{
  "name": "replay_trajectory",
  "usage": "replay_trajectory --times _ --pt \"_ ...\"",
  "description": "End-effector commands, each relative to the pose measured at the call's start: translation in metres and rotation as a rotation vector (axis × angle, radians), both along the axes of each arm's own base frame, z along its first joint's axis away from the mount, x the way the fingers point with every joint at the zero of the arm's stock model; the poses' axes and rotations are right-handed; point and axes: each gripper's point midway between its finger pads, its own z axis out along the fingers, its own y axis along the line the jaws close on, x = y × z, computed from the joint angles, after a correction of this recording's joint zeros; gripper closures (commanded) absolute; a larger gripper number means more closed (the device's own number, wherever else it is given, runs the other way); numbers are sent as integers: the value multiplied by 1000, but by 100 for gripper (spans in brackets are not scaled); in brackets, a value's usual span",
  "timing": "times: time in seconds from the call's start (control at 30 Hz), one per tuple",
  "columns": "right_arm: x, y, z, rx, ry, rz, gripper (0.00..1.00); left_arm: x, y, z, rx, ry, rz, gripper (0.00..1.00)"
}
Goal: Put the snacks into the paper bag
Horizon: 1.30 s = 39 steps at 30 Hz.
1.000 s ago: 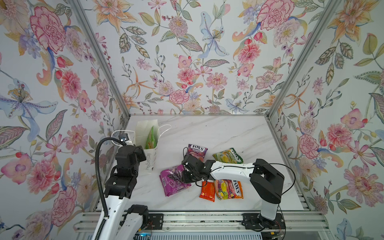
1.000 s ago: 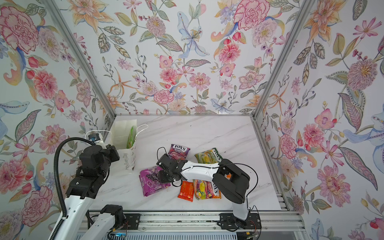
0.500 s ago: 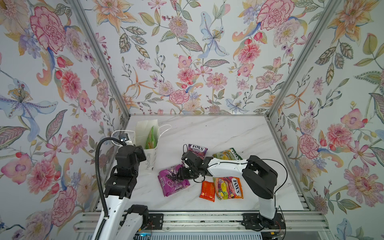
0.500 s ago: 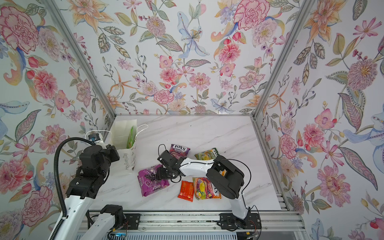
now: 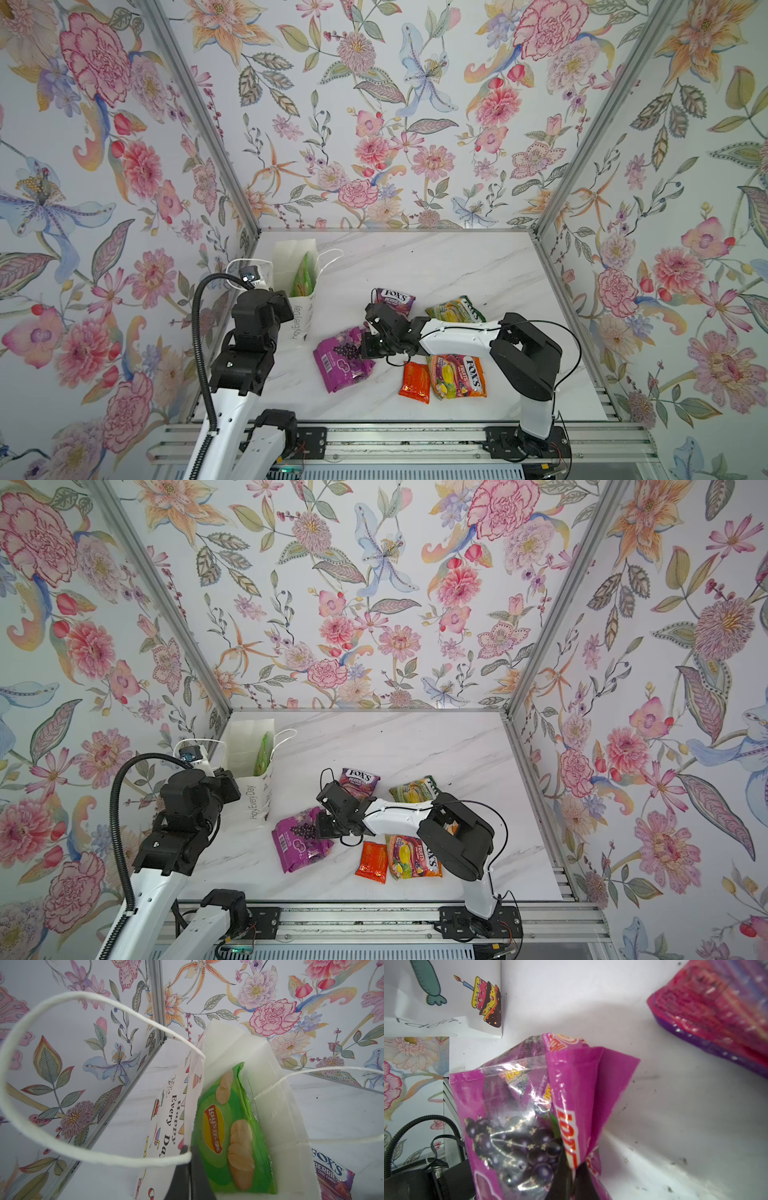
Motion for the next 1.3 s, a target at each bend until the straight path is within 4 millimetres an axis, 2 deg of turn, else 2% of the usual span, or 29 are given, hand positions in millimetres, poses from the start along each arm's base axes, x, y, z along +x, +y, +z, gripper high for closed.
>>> replay_trajectory --times 0.0,0.23,0.37,0.63,0.8,0.97,1.1,1.27 --pt "-1 -23 -11 -78 8 -55 100 4 -5 -6 -16 16 -28 100" --pt "10 -47 23 -25 -47 -156 100 11 -12 13 -75 15 -42 100" --pt "18 -70 34 -14 -66 -231 100 18 -22 24 -169 -16 -65 100" --pt "37 -125 65 22 -152 -378 100 37 -60 34 -332 -61 -160 100" --pt "45 -155 93 8 -232 -437 100 43 -88 49 -374 -89 -188 100" --pt "52 -172 127 -38 -319 -451 100 45 -97 55 -478 -119 -138 100" --pt "57 -183 156 -31 -388 -481 100 48 -104 52 -527 -127 -139 100" --pt "65 -190 193 -35 -465 -506 100 49 -107 24 -531 -80 -130 100"
